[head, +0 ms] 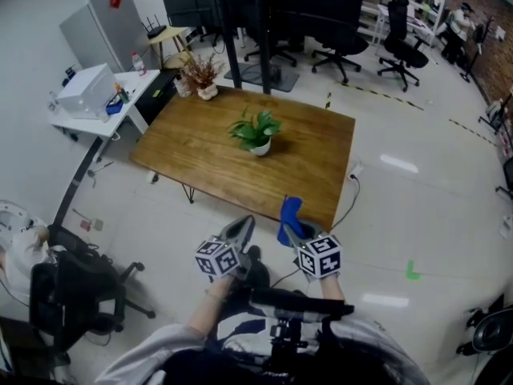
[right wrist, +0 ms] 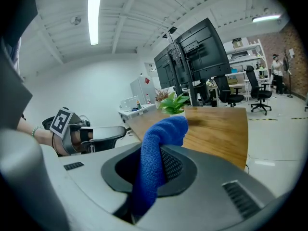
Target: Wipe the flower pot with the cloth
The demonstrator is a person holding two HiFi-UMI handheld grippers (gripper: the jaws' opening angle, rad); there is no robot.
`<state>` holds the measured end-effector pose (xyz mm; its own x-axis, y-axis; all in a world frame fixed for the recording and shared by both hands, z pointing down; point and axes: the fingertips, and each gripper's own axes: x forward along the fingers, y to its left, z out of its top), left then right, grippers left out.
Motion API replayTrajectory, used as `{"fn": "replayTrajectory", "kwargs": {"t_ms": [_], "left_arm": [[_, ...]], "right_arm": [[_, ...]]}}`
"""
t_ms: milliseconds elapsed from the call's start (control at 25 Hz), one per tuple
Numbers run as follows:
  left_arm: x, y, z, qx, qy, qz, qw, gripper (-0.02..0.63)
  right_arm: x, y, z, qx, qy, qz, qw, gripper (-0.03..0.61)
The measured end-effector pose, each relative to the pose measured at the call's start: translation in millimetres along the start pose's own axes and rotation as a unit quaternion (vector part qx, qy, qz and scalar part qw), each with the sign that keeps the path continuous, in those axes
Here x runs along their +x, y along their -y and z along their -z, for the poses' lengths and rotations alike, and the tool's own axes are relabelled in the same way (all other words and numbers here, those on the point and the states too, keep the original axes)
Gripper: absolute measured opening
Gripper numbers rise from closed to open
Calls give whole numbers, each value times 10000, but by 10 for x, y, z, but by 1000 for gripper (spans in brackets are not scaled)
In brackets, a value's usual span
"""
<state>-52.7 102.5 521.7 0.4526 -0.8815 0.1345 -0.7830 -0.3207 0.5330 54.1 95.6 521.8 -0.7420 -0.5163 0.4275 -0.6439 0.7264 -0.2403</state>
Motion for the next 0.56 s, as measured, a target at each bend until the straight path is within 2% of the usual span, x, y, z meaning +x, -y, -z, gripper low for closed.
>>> {"fn": "replayTrajectory", "kwargs": {"t_ms": [560], "left_arm": [[-67,38,-28,-24,64,-72,10000,6]], "right_arm": [[-85,-29,-52,-57,49,-13,10000,69]]}}
